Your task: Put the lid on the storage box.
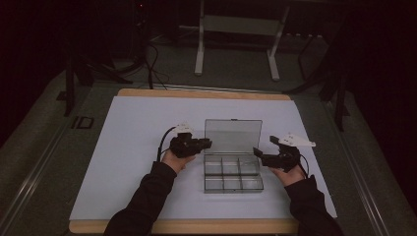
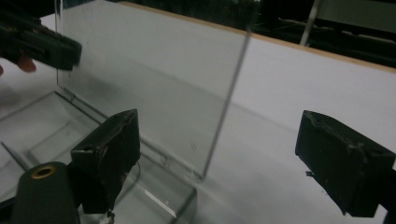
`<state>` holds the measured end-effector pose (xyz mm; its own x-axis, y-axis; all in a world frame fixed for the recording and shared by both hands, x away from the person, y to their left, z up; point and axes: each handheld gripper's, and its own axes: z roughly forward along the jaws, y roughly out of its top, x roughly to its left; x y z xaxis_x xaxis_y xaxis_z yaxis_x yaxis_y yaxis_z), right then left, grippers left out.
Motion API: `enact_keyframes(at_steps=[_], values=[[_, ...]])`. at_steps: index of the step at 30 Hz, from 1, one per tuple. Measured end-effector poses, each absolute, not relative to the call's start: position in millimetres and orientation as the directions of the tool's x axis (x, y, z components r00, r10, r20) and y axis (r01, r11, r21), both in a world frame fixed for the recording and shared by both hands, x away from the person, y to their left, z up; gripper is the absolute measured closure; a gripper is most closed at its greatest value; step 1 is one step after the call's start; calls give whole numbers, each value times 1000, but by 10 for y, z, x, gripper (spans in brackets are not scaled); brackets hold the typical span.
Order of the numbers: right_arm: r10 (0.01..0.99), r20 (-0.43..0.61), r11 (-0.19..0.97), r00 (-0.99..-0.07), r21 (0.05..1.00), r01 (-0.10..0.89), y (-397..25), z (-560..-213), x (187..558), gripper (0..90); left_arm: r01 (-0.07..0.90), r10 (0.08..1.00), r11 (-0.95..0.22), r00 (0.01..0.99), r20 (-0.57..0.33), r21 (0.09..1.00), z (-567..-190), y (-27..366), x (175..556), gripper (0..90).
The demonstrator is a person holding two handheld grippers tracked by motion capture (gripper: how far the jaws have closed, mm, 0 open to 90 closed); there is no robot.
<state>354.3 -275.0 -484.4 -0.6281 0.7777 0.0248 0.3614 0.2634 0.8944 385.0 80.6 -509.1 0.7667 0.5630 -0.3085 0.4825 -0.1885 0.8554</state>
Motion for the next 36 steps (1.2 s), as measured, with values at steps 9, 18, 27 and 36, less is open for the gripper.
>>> enact_keyframes(at_steps=[9,18,27,36], values=[[770,6,292,-639,886,361,-2608,-4738,3740,445,463,555,-189,778,-295,866,-5104,813,3849,784],[749,2,325,-662,870,370,-2622,-4709,3754,670,474,559,-186,771,-304,861,-5079,820,3854,781],[734,-24,340,-678,878,337,-2676,-4675,3678,734,465,581,-176,761,-289,868,-4901,878,3766,767],[711,-26,347,-703,882,318,-2732,-4667,3557,773,465,575,-185,766,-288,866,-4911,928,3650,811]])
